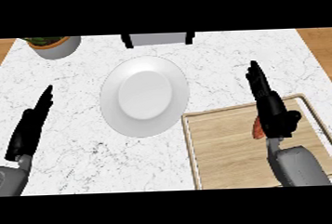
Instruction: Pick the sweet potato from the tray and place it in the plate
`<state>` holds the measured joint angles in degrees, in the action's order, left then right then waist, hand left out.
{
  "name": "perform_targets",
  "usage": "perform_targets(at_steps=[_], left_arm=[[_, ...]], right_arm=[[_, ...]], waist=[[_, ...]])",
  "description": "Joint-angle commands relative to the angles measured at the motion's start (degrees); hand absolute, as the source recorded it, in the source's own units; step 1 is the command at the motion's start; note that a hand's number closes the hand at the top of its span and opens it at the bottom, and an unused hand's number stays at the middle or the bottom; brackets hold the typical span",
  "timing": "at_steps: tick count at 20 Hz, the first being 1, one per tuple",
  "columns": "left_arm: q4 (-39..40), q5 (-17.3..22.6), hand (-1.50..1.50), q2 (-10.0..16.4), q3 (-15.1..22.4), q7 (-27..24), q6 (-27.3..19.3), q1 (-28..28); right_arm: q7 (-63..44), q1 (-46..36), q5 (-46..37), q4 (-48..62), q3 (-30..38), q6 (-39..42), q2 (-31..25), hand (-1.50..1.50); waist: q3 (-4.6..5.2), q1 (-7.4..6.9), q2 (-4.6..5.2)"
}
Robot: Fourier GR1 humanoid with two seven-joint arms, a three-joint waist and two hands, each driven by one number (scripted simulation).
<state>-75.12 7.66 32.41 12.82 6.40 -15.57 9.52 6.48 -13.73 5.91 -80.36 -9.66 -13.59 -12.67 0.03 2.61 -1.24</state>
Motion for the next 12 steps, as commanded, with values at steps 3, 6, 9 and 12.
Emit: perform_targets(at_steps=[3, 6, 9, 12], left_arm=[[-4.23, 2.44, 0.00, -4.09, -1.53, -0.06, 0.94, 0.12], [-5.88, 6.62, 0.00, -6.05, -4.17, -1.45, 0.85, -0.49], [-5.14, 8.12, 0.00, -8.59, -2.82, -0.15, 1.26, -1.27], [-3.97, 9.49, 0.00, -7.38, -4.31, -0.86, 4.14, -0.95]], right_arm=[[3.86, 3.06, 11.48, -0.38, 11.71, 11.52, -7.57, 1.50], [3.35, 5.77, 22.02, 0.59, 20.34, 22.32, -14.99, 1.50], [7.37, 7.63, 2.36, 6.85, 21.83, 0.32, -17.32, -1.50], [20.96, 13.59, 11.87, 8.59, 25.62, 6.75, -9.61, -1.50]], waist=[[-0.08, -2.24, 1.15], [-0.13, -1.60, 0.98], [-0.13, -0.87, 1.30], [-0.22, -1.38, 1.32]])
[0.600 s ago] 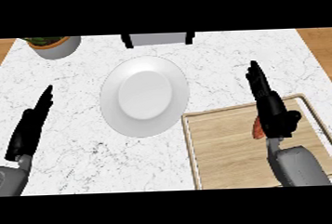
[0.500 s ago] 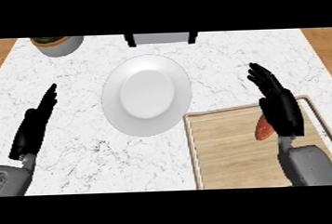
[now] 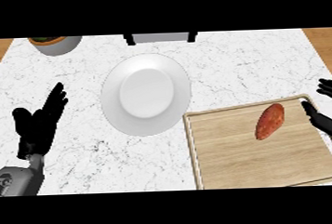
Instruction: Pick the sweet potato from the tray and place it in the plate
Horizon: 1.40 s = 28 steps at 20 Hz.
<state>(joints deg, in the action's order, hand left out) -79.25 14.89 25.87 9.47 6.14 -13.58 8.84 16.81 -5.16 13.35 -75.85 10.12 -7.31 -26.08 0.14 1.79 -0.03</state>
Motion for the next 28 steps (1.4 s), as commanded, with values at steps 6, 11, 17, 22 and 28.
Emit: perform_targets(at_steps=[6, 11, 17, 22, 28], left_arm=[[-2.37, -0.67, 0.00, -3.53, 0.04, 2.02, 0.33, 1.33], [1.18, -0.64, 0.00, -2.92, -2.51, 2.54, 3.16, 3.89], [-2.24, -2.18, 0.00, -3.41, -3.39, 2.30, 4.51, -1.03], [0.58, -2.85, 0.00, -4.46, -4.68, 0.44, 5.06, 1.17], [-2.00, -3.60, 0.00, -5.31, -4.67, 2.15, 5.89, -0.58]], right_arm=[[17.08, 6.87, -6.41, 10.53, -0.23, 7.78, -1.94, -1.50], [8.08, 10.83, -9.18, 1.71, -1.79, 8.94, -5.78, -1.50], [-2.98, 9.72, -12.95, -5.36, -3.48, 9.26, -6.45, -1.50], [-12.39, 10.25, -14.50, -10.12, -5.67, 14.45, -9.97, -1.50], [-18.66, 8.97, -23.77, -11.29, -9.87, 12.12, -8.70, -1.50]], waist=[[-0.18, -1.88, 0.07], [-0.10, -1.41, -0.02], [-0.12, -1.83, -0.05], [-0.10, -1.60, -0.01], [-0.12, -1.80, -0.05]])
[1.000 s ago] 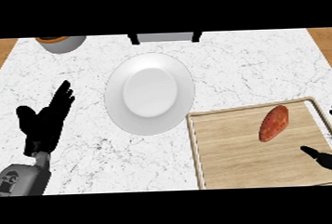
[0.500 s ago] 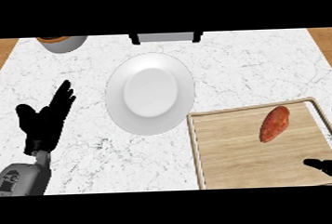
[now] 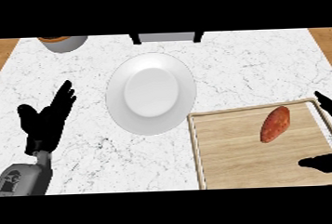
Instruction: Pick the sweet potato from the tray and place it in the plate
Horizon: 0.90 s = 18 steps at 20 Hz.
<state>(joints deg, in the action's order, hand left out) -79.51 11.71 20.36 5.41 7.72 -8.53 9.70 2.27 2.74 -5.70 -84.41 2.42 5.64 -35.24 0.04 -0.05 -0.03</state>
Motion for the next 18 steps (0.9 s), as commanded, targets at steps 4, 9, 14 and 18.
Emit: perform_targets(at_steps=[4, 9, 14, 18], left_arm=[[-3.59, -1.43, 0.00, -0.45, -0.94, 3.51, 0.42, 0.18], [1.60, -1.68, 0.00, -1.79, -4.01, -1.97, 4.37, -0.84], [-0.10, -4.49, 0.00, -3.75, -3.63, -0.52, 3.04, -0.03], [-6.11, -5.37, 0.00, -4.63, -3.70, 2.87, 3.03, -3.88]], right_arm=[[-11.37, -3.68, -6.20, -2.40, -2.99, 3.72, -0.41, -1.50], [-9.05, -4.95, -10.41, 2.06, -3.13, 6.99, 1.64, -1.50], [-9.28, -7.68, -13.15, 5.87, -3.55, 10.49, 3.05, -1.50], [-12.69, -10.72, -16.47, 6.88, -2.73, 10.45, 5.14, -1.50]], waist=[[-0.02, -0.06, -0.03], [-0.03, 0.09, 0.01], [-0.04, 0.03, 0.03], [-0.04, -0.15, -0.02]])
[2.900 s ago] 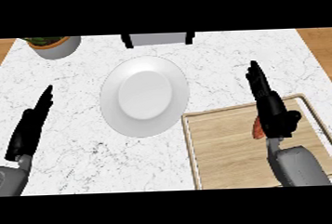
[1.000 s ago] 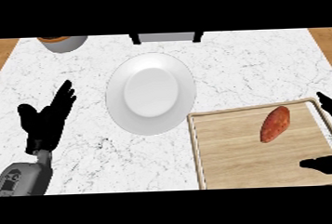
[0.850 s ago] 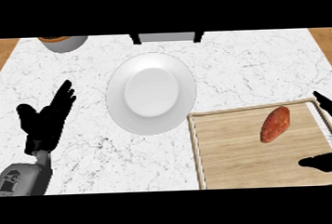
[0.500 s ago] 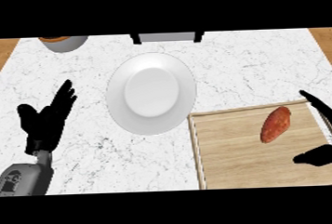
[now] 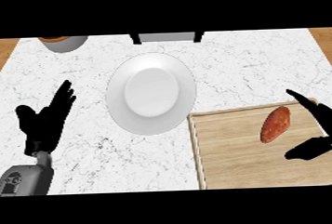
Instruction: Pick the sweet potato from the tray and place it in the plate
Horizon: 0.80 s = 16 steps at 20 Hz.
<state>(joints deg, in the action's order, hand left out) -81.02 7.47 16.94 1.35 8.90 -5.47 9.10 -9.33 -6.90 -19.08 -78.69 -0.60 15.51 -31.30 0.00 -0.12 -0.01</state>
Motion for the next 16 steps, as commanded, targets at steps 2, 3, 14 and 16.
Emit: perform_targets(at_steps=[2, 3, 14, 16], left_arm=[[-1.38, -0.75, 0.00, -1.18, -2.22, 0.41, 1.69, -1.75], [1.01, -1.19, 0.00, -1.38, -2.77, 1.76, 1.92, 2.38], [3.26, -2.90, 0.00, -2.26, -4.58, -0.09, 3.96, 1.65], [-1.53, -2.24, 0.00, -2.14, -4.36, 4.32, 3.87, 1.61]], right_arm=[[-1.02, -2.87, -4.33, 3.06, 1.61, 1.77, 1.85, -1.50], [-1.50, -3.79, -4.27, 2.90, 2.03, 2.72, 2.44, -1.50], [8.72, -2.78, -11.95, 11.50, -1.82, 1.42, 5.98, 1.50], [6.54, -6.17, -11.57, 9.54, -2.96, 4.62, 6.89, 1.50]], waist=[[0.00, 0.00, 0.00], [0.00, 0.10, 0.01], [-0.02, 0.13, 0.14], [-0.02, -0.10, 0.03]])
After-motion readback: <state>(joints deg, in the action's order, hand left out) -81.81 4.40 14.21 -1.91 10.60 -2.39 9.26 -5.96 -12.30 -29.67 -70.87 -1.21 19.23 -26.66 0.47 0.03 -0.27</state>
